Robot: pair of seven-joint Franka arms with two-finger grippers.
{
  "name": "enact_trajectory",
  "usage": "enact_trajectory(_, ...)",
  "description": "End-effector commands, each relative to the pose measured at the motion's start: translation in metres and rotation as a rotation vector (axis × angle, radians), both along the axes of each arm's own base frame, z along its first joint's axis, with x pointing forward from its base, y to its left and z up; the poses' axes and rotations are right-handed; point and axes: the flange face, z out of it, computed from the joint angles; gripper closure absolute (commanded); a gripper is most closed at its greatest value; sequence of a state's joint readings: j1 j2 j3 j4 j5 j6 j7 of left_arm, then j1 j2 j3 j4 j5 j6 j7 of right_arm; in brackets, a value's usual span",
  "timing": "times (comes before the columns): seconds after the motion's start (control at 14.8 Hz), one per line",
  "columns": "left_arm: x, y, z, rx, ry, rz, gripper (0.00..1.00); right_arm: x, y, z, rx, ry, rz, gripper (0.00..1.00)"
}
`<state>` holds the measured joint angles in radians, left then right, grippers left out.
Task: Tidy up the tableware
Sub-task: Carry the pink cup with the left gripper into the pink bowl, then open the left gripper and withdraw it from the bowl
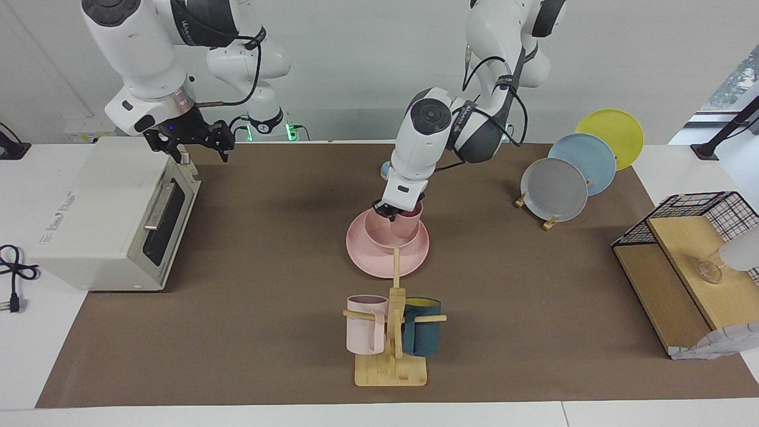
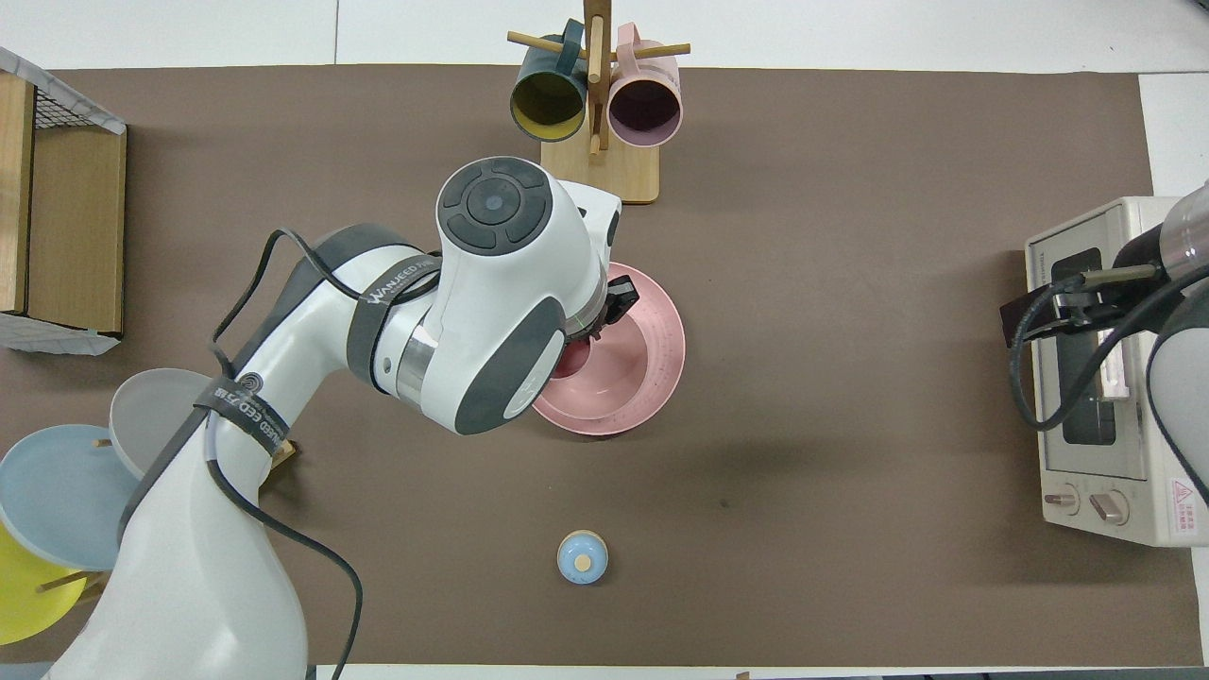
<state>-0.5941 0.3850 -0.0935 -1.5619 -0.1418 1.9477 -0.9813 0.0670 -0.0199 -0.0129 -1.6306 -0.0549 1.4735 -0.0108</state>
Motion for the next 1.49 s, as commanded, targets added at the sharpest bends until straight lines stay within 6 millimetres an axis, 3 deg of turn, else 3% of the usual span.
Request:
enact_trajectory(0.0,-0.007,-0.016,-0.022,0.022,-0.011,0.005,1.00,-0.010,-0.004,0.001,0.019,0.006,0.020,0.00)
enact_trajectory(0.47,-0.009,-0.018,-0.027,0.031,-0.009,-0.012,1.00,-0.007,-0.011,0.008,0.022,-0.017,0.008,0.00)
enact_trajectory(0.54,-0.009,-0.018,-0.028,0.033,-0.007,-0.013,0.55,-0.007,-0.011,0.007,0.020,-0.017,0.008,0.00)
enact_trajectory(0.61,-0.009,-0.017,-0.027,0.046,-0.013,-0.021,0.01,-0.007,-0.012,0.007,0.021,-0.018,0.004,0.00)
enact_trajectory(0.81,-0.002,-0.005,-0.012,0.055,-0.023,-0.015,0.00,-0.006,-0.015,0.006,0.020,-0.015,-0.002,0.00)
enact_trajectory(0.95,0.009,0.026,0.035,0.053,-0.031,-0.033,0.00,-0.006,-0.014,0.008,0.020,-0.019,-0.002,0.00)
enact_trajectory(1.08,0.018,0.071,0.085,0.047,-0.046,-0.027,0.00,-0.007,-0.014,0.013,0.020,-0.027,0.002,0.00)
enact_trajectory(1.28,0.026,0.158,0.151,0.037,-0.076,-0.027,0.00,-0.005,-0.016,0.022,0.020,-0.040,-0.006,0.00)
enact_trajectory(1.42,0.025,0.225,0.185,0.040,-0.078,-0.104,0.00,-0.007,-0.018,0.025,0.022,-0.037,-0.009,0.00)
